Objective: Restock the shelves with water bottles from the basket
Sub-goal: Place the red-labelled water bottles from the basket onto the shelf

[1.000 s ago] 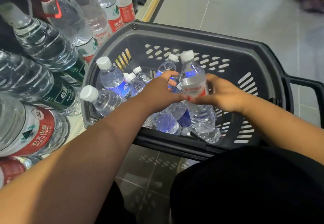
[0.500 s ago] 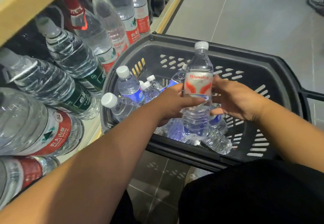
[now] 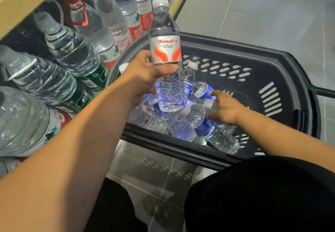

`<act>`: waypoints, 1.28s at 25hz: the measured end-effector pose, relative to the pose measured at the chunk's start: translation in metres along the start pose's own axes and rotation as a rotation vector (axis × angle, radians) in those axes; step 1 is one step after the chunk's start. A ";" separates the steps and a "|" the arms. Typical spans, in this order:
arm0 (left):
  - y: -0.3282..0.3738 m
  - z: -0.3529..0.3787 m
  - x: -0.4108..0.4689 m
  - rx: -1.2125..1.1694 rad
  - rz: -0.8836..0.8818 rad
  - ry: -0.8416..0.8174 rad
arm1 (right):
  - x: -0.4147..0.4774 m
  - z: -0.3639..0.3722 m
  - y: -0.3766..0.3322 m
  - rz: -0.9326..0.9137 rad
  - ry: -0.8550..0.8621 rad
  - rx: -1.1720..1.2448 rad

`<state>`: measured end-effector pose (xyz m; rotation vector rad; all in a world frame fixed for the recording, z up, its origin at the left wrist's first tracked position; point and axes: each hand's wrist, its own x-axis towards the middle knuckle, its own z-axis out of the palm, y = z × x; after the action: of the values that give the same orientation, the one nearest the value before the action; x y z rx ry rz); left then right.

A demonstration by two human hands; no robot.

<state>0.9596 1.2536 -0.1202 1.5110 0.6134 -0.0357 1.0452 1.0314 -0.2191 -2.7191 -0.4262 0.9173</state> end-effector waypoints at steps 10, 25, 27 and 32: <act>0.027 -0.024 -0.014 -0.024 0.074 0.128 | -0.021 0.014 -0.093 -0.719 0.060 0.083; 0.031 -0.109 -0.056 -0.012 0.108 0.292 | -0.014 0.030 -0.156 -0.760 -0.255 0.357; 0.030 -0.113 -0.060 -0.001 0.126 0.287 | -0.015 0.029 -0.151 -0.728 -0.291 0.437; 0.029 -0.118 -0.077 0.013 0.140 0.291 | -0.028 0.007 -0.149 -0.658 -0.243 0.814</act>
<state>0.8633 1.3398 -0.0560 1.5811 0.7374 0.2927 0.9909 1.1606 -0.1622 -1.5918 -0.7331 0.9398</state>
